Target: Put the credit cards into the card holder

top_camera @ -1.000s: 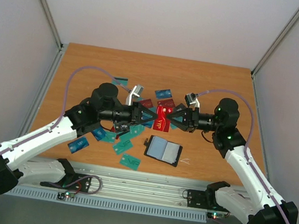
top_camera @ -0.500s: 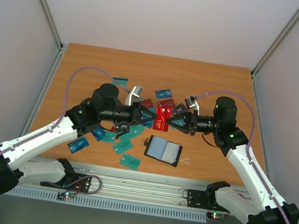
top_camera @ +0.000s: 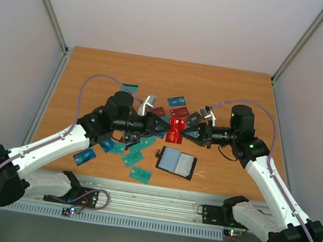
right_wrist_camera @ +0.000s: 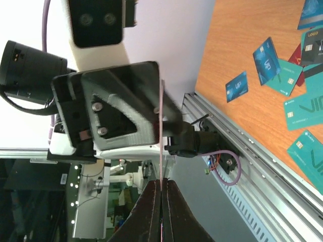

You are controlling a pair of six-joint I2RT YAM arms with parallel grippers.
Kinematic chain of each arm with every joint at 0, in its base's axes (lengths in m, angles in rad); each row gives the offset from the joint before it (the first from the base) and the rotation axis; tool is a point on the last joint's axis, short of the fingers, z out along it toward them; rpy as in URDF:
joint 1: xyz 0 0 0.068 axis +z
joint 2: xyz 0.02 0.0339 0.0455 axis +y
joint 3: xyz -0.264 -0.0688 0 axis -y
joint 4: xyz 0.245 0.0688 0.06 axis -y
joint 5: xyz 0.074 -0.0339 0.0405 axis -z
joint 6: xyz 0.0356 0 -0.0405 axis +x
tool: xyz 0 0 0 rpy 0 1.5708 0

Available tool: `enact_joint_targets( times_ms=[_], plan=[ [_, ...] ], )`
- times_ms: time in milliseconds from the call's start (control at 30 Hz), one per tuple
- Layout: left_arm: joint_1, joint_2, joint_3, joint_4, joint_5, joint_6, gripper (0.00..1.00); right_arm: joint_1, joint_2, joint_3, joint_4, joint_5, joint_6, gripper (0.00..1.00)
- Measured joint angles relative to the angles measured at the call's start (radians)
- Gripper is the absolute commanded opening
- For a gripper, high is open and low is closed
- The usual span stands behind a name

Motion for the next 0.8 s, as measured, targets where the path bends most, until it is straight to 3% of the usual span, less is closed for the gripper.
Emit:
enact_joint_targets(
  times_ms=[133,300,533,800],
  plan=[
    [0.000,0.032,0.000,-0.019,-0.012,0.015,0.53,0.006,0.000,0.057,-0.153,0.037,-0.090,0.01],
    [0.000,0.039,0.000,-0.067,-0.024,0.052,0.62,0.006,0.000,0.111,-0.349,0.109,-0.215,0.01],
    [-0.025,0.064,0.003,-0.230,-0.089,0.159,0.64,0.005,-0.005,0.097,-0.562,0.270,-0.326,0.01],
    [-0.143,0.251,0.092,-0.396,-0.208,0.277,0.51,0.005,-0.019,-0.027,-0.644,0.408,-0.378,0.01]
  ],
)
